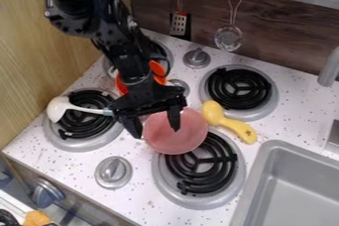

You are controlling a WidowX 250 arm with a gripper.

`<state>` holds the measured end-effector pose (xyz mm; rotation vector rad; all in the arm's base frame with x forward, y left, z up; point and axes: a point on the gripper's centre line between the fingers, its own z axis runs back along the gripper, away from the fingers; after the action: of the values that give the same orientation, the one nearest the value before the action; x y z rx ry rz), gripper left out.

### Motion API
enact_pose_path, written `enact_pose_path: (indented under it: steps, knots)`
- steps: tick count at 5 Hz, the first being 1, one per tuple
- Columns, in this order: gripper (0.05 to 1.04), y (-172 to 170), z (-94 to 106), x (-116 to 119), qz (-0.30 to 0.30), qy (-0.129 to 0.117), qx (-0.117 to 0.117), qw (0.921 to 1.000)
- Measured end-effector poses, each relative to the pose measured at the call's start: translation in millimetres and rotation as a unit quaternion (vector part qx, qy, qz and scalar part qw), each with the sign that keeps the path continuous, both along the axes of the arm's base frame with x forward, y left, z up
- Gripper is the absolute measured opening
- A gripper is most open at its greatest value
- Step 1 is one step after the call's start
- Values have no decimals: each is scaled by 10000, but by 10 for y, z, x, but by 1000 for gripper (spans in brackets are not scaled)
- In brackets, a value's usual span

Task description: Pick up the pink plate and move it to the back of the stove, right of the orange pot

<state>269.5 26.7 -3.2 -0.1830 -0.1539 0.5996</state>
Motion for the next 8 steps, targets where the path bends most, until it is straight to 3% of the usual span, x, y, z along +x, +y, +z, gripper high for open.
enact_pose_path:
  steps: [2, 5, 8]
  knots:
    - [1000, 30, -176, -51, 167, 355, -240, 9989]
    - [1000, 22, -244, 23, 603, 47, -498, 9969]
    - [1000, 28, -303, 34, 736, 5, -592, 9955]
